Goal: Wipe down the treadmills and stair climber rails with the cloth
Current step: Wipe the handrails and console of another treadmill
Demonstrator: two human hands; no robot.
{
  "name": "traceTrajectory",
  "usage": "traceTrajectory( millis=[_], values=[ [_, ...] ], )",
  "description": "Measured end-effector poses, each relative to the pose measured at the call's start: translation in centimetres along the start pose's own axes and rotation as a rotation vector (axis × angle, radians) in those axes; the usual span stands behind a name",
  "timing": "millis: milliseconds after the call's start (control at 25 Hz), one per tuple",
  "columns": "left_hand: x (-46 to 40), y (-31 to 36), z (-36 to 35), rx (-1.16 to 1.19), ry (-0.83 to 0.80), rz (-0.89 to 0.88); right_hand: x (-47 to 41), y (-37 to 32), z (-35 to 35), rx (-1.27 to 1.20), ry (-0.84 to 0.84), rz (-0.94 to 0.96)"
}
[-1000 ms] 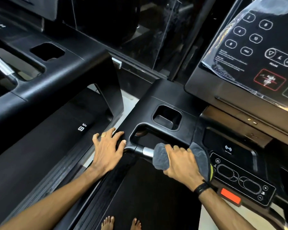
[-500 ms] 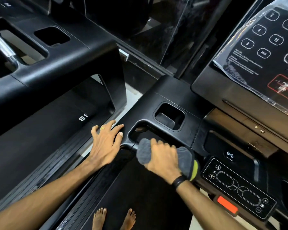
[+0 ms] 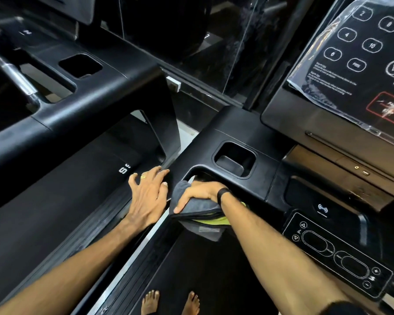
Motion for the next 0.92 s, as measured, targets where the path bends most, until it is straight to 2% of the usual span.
traceTrajectory(
  millis=[80, 240, 280, 520, 760, 920],
  values=[
    [0.0, 0.0, 0.1, -0.012, 0.002, 0.017, 0.7, -0.1, -0.1, 0.113, 0.157, 0.048],
    [0.0, -0.1, 0.1, -0.054, 0.001, 0.001, 4.3, 0.5, -3.7, 0.636, 0.808, 0.202],
    [0.1, -0.2, 0.0, -0.065, 0.0, -0.001, 5.4, 1.0, -4.2, 0.749, 0.905, 0.209],
    [0.5, -0.5, 0.1, -0.01, 0.046, -0.007, 11.4, 9.3, -1.8, 0.84, 0.909, 0.141],
    [0.0, -0.2, -0.2, 0.022, 0.046, -0.031, 11.0, 9.3, -2.1, 0.817, 0.954, 0.117],
    [0.0, -0.3, 0.0, 0.036, 0.041, -0.045, 11.8, 9.7, -2.1, 0.688, 0.938, 0.174]
  ],
)
Point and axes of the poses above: each hand's wrist, its own x-axis away from the middle knuckle, its own z-axis out of the back of the hand, y = z × x, the point moved 3 cm from there along -x, towards the middle knuckle, and after that the axes turned 7 degrees about y, right-handed, at the moved point
